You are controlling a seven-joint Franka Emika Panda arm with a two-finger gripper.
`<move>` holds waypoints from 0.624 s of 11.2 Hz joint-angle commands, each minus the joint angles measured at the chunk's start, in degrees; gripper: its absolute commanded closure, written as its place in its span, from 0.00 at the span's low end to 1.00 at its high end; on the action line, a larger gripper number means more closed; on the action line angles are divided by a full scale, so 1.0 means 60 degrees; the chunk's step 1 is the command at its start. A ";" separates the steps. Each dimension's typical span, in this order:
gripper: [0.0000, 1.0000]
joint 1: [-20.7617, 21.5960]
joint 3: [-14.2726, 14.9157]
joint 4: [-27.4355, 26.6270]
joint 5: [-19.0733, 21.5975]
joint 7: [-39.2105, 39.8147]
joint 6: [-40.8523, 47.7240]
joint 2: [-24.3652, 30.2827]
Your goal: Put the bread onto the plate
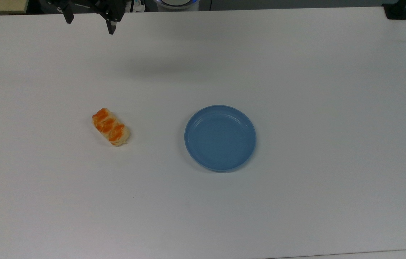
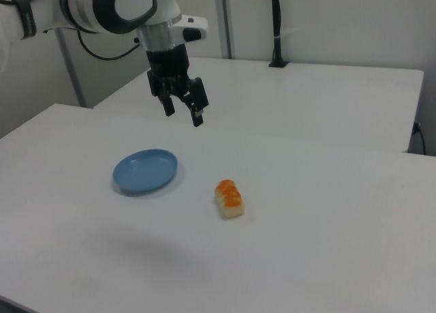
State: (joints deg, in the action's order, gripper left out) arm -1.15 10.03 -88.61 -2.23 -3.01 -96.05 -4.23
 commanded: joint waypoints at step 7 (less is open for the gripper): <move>0.00 0.0031 0.0057 0.0032 0.0533 0.0268 0.0554 0.0017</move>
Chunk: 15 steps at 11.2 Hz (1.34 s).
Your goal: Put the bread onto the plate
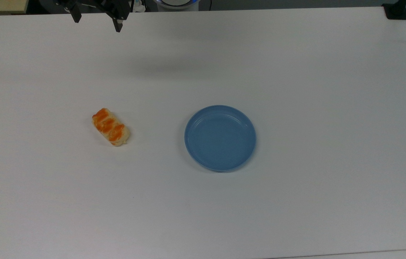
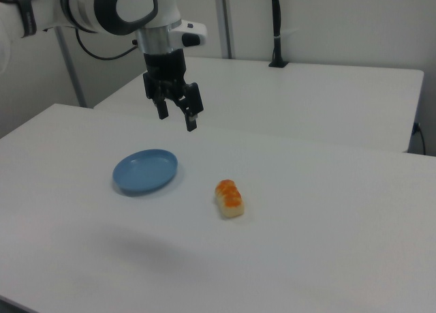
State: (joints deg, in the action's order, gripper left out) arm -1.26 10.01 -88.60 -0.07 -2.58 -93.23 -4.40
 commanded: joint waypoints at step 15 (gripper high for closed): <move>0.00 0.0312 0.0017 -0.0013 0.0173 0.0166 0.0070 -0.0042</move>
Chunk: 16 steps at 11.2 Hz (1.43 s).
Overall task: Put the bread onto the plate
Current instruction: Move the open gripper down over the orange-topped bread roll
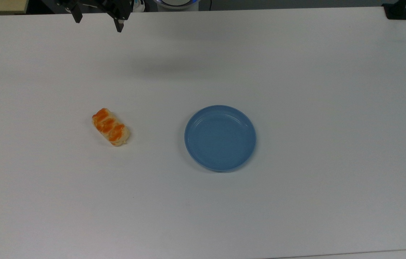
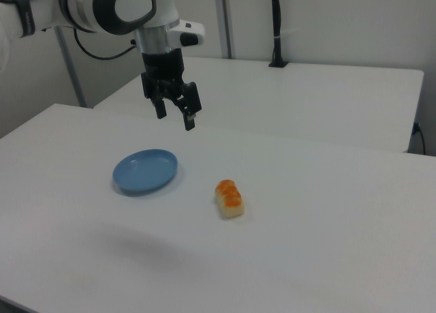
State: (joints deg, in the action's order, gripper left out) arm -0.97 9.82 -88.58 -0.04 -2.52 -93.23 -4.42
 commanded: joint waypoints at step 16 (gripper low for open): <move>0.00 0.1230 0.1410 -0.1099 -0.0580 0.6265 -0.5668 -0.3935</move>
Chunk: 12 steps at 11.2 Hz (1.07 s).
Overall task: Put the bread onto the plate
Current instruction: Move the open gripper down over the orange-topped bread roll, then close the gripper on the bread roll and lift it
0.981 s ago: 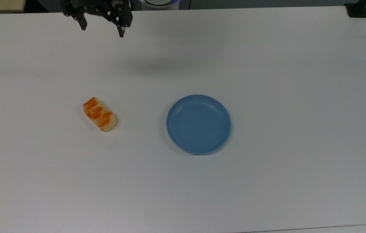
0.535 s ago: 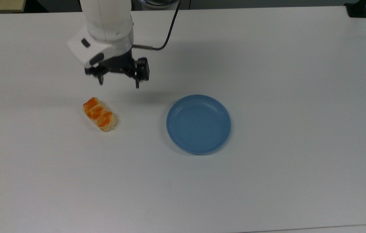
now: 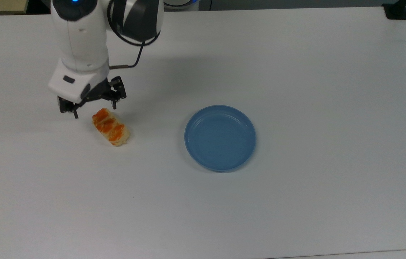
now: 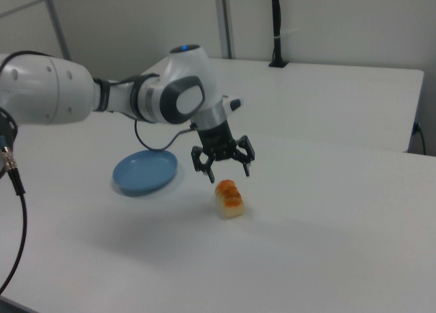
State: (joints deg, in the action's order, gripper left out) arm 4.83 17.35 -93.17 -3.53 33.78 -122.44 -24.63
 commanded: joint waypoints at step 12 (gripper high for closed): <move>0.50 0.1096 0.0039 0.0042 0.0777 -0.2169 0.0145 -0.0055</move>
State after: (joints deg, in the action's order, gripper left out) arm 8.11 17.24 -93.70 -1.19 26.26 -125.75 -27.15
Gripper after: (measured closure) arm 0.498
